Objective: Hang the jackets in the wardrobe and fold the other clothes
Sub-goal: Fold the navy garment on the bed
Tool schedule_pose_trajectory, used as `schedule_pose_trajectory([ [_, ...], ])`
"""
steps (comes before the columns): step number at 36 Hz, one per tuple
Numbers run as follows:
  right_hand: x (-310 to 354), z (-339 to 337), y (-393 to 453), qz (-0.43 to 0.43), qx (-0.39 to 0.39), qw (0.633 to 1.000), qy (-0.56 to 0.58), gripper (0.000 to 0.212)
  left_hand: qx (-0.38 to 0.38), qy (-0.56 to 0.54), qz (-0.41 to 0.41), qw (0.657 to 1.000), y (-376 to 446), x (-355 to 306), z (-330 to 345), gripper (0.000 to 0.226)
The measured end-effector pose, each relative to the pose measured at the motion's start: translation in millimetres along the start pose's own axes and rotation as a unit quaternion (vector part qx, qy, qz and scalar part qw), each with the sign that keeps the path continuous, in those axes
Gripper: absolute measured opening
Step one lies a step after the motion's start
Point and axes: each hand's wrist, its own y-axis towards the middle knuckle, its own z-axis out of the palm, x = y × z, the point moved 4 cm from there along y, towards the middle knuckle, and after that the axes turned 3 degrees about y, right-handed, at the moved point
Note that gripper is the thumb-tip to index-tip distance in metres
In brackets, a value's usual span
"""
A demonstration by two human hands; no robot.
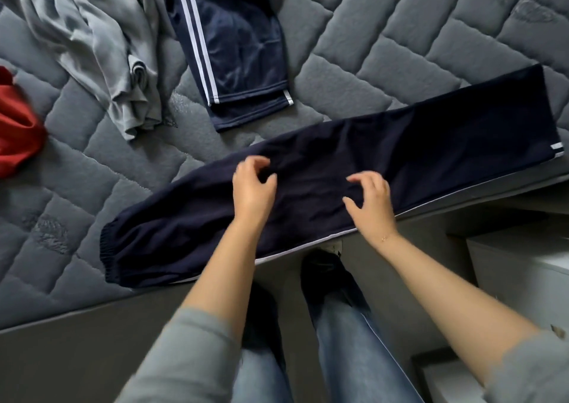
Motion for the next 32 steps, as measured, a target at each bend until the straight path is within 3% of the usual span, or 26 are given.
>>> schedule_pose_trajectory([
  [3,1.5,13.0,27.1,-0.095,0.104,0.976,-0.169,0.071,0.036,0.123,0.064,0.990,38.7,-7.9,5.1,0.054],
  [6,-13.2,29.7,46.5,-0.080,0.179,0.929,-0.314,0.096,0.087,0.253,0.117,0.956,62.9,-6.5,13.3,0.060],
  [9,-19.8,36.7,55.3,-0.062,0.192,0.919,-0.338,0.107,0.111,0.281,0.221,0.927,65.7,-9.5,14.9,0.038],
  [11,-21.0,38.2,56.4,-0.051,0.186,0.918,-0.347,0.110,0.165,0.270,0.270,0.909,55.1,-7.7,18.2,0.030],
  [17,-28.3,32.7,50.4,0.035,0.163,0.924,-0.345,0.115,0.258,0.383,0.348,0.816,21.5,10.3,21.7,0.033],
  [21,-28.0,32.3,52.7,0.054,0.177,0.935,-0.302,0.120,0.304,0.416,0.317,0.796,38.6,8.4,10.2,0.031],
  [24,-27.6,30.4,55.3,0.058,0.183,0.938,-0.289,0.122,0.324,0.483,0.278,0.764,66.5,-0.2,-0.3,0.050],
  [27,-27.7,28.6,56.6,0.064,0.188,0.940,-0.277,0.124,0.337,0.503,0.218,0.765,99.1,-10.1,-15.8,0.074],
  [32,-28.3,26.3,57.3,0.071,0.193,0.942,-0.265,0.126,0.323,0.558,0.124,0.754,139.5,-16.8,-34.8,0.078],
])
